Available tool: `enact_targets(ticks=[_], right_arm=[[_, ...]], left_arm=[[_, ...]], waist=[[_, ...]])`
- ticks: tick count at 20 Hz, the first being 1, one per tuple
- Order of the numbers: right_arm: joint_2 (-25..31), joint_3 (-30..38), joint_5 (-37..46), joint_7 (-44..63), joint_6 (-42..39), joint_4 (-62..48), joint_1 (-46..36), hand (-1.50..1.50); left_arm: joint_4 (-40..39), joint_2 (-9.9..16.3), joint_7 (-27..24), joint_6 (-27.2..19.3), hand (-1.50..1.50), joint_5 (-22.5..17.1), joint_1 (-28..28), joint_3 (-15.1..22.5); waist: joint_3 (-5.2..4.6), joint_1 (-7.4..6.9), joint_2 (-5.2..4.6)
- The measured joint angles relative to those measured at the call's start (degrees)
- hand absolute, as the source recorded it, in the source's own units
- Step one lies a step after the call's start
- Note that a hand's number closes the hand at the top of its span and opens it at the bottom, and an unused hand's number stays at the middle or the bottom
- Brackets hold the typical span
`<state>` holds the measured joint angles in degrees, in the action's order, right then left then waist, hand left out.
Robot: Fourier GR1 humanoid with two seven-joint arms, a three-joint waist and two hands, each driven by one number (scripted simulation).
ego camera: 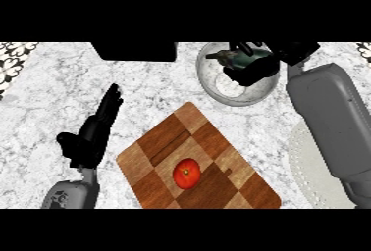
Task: Pick the eggplant from the placemat and place it in the bowl
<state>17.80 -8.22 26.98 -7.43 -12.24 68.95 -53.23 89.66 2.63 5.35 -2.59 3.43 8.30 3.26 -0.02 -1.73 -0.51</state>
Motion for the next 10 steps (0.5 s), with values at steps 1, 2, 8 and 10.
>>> enact_targets(ticks=[1,2,8,10], right_arm=[[-0.2,0.1,1.1,-1.8,1.1,-2.8,-0.7,1.5],[-0.3,0.3,2.1,-3.7,2.2,-6.3,-1.6,1.5],[-1.5,1.0,6.3,-13.0,6.2,-24.4,-6.1,1.5],[-1.5,2.1,5.5,-14.1,4.3,-29.1,-7.3,-1.5]], left_arm=[[-0.2,-0.2,0.0,0.0,0.0,0.0,0.0,0.0],[0.3,-0.5,0.6,-0.3,0.0,0.3,0.2,0.5],[0.2,0.0,0.5,0.0,0.0,0.2,0.5,-0.1],[-0.8,-0.2,-0.2,-0.1,0.0,0.5,0.8,-0.1]], waist=[[0.01,0.09,0.02],[0.01,-0.03,-0.02],[0.02,-0.34,-0.17],[0.02,-0.35,-0.26]])
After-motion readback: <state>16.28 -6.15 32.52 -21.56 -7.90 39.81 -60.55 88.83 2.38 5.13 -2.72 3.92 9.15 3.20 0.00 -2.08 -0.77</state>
